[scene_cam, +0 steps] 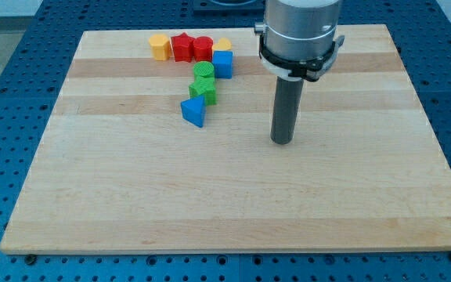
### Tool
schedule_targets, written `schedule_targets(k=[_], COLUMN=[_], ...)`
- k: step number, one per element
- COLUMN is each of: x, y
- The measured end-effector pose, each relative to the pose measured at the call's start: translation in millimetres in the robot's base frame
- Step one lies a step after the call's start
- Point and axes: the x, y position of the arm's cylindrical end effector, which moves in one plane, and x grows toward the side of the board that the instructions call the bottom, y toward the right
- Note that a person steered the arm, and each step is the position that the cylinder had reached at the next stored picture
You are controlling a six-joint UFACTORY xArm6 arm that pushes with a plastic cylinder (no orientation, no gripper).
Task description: Place the red star left to the green circle
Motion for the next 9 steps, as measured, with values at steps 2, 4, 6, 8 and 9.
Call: schedule_targets(k=[2, 4, 6, 8, 9], x=[-17, -25, 78, -88, -185], y=[11, 35, -166, -245, -257])
